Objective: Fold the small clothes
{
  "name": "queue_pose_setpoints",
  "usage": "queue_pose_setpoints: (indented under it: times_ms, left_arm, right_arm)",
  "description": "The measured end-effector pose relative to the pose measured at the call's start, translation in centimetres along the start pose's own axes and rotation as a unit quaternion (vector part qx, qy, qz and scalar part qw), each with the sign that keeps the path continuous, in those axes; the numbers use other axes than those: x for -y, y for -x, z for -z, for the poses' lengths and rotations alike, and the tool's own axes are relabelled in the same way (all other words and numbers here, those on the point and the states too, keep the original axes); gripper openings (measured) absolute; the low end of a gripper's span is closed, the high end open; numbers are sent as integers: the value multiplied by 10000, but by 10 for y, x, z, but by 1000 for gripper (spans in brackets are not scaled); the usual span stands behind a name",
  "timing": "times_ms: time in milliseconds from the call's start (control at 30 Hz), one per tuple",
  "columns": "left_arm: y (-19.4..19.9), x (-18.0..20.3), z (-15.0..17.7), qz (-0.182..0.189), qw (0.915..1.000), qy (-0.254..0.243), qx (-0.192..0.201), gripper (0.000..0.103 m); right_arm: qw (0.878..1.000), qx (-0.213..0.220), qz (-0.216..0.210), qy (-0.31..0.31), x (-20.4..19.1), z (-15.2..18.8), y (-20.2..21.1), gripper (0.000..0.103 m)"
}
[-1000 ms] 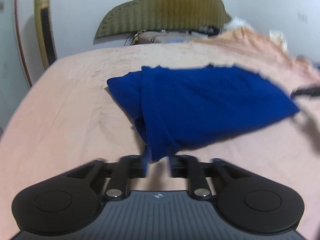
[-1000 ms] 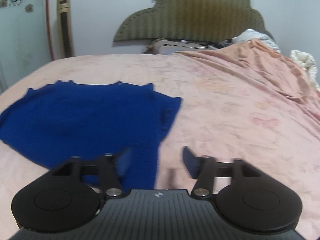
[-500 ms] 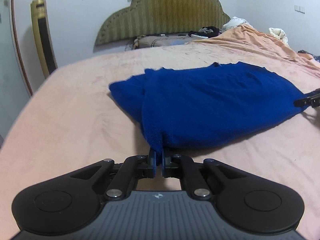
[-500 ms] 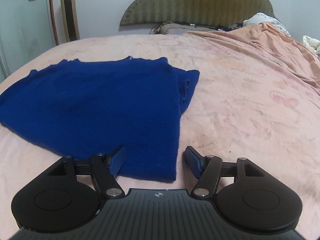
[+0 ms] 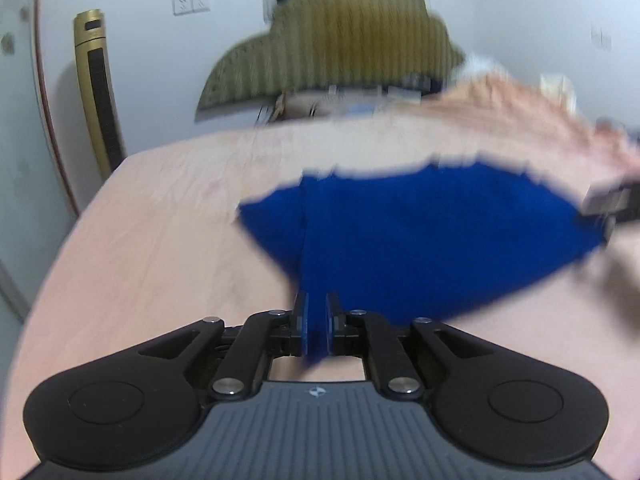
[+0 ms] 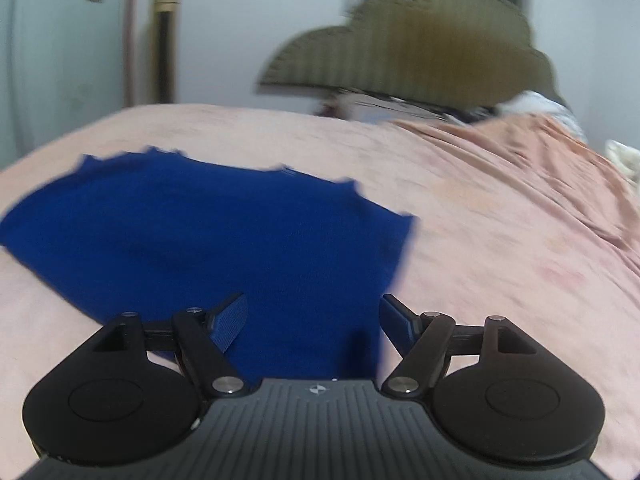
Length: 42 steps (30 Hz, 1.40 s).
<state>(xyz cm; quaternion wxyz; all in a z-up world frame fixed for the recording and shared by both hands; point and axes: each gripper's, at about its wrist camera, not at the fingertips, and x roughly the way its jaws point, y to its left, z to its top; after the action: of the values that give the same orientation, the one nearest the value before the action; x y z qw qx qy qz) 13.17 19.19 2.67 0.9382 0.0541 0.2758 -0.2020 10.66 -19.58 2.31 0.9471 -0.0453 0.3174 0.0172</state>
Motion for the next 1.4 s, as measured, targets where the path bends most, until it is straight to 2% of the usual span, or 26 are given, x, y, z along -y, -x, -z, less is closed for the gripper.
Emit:
queue_pose_setpoints:
  times_ms: [67,133,167,233,300,433,533,633,733,833,1033,1200,1400]
  left_arm:
    - [-11,8,-12,228,9993,270,154,18]
    - [-29,21,-17,154,9994,298,56,46]
    - [-40,27,-15,46,9997,212,-109,53]
    - [-62,36,-5,-228,9981,-9,-575,56]
    - [-68,37,7,-306,9964,-9,-788,56]
    - [-56,36,5,-413,9971,135,-629,59]
    - [-52,35,-5,-469,9973,297,-484,75]
    - [-54,36,-13,-658,9962,283,-495,75]
    - [-58,36,-17,-839,9943,308,-574,75]
    - [-63,31,-20,-897,9931,443,-612,75]
    - [-75,16,-31,-958,9899,801,-673,82]
    - [-78,14,-34,-1183,9875,761,-705,82]
    - [-82,9,-34,-1139,9870,852,-754,82]
  right_arm:
    - [9998,-31,-181,51,-13,-5,-10,76]
    - [9994,-97,-301,118,-24,-6,-20,77]
    - [9992,-189,-302,166,-28,-5,-26,77]
    - [9981,-477,-286,260,-32,1,-35,77]
    - [9972,-595,-353,280,-31,5,-35,77]
    - [9986,-367,-386,14,-27,-4,-23,78]
    - [9979,-77,-633,76,-42,-14,-19,80]
    - [9965,-146,-742,346,-58,-14,-26,83]
    - [9949,-592,-712,397,-65,-7,-44,81]
    - [9956,-380,-820,254,-74,-12,-31,82]
    - [9873,99,-786,1379,-126,-13,-7,84]
    - [9828,38,-1054,1516,-143,-9,-2,84]
    - [9814,64,-1087,1579,-153,-5,-1,84]
